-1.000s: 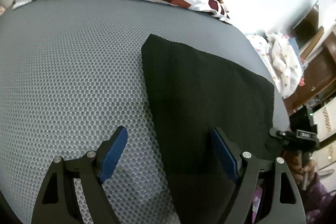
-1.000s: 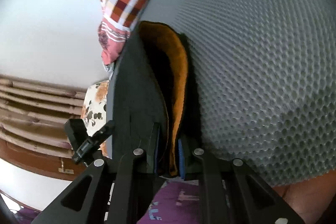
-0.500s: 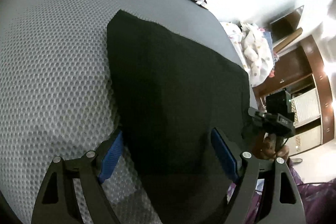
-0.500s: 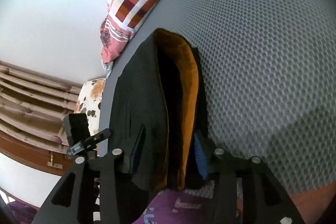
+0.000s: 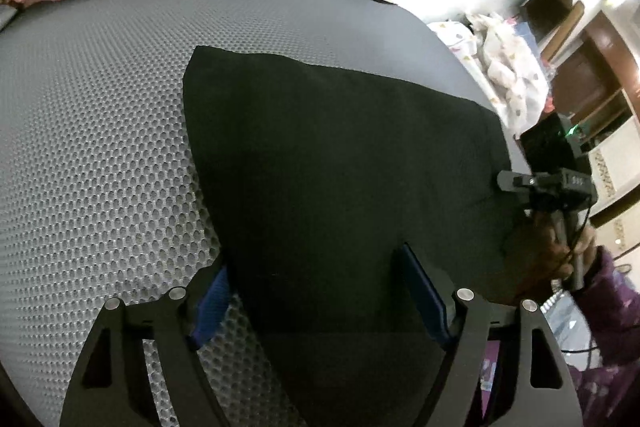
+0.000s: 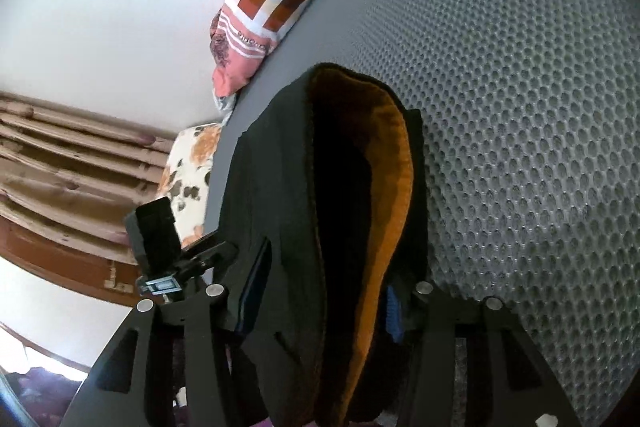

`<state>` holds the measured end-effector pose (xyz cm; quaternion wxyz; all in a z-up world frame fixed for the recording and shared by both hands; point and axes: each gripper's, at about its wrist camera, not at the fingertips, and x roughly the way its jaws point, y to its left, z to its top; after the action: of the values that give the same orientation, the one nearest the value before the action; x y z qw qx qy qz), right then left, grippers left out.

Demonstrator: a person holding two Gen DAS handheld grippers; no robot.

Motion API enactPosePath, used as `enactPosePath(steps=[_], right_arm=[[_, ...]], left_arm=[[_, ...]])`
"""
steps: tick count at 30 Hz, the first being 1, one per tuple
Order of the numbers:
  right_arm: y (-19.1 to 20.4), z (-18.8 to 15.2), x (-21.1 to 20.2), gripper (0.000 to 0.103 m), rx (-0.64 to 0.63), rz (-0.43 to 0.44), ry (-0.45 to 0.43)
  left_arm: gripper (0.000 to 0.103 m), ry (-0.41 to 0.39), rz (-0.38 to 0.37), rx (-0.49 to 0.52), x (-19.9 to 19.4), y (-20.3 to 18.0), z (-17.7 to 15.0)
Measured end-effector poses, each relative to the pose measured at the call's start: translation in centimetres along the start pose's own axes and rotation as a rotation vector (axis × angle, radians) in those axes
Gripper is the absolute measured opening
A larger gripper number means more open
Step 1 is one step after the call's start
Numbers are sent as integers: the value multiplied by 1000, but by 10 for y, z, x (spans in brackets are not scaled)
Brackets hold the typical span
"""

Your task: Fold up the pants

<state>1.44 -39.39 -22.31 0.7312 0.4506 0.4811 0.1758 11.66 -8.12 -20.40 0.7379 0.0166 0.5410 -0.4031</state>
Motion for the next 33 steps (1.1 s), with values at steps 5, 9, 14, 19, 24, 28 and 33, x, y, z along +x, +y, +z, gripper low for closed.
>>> enactPosePath(steps=[5, 9, 14, 19, 24, 28, 33], right_arm=[[-2, 1, -2, 45, 32, 14, 14], [-5, 0, -5, 45, 61, 10, 9], [3, -2, -2, 55, 56, 2, -4], [8, 3, 5, 59, 59, 4, 7], [10, 3, 10, 33, 19, -52, 20], [7, 2, 12, 26, 7, -53, 20], [11, 2, 14, 28, -18, -70, 21]], left_arm=[[78, -10, 89, 48, 8, -12, 0], [78, -15, 119, 59, 10, -14, -1], [78, -16, 142, 64, 13, -16, 1], [78, -20, 159, 71, 14, -17, -1], [78, -24, 179, 83, 14, -19, -2], [78, -26, 193, 94, 14, -20, -4], [78, -28, 200, 100, 14, -21, -4]])
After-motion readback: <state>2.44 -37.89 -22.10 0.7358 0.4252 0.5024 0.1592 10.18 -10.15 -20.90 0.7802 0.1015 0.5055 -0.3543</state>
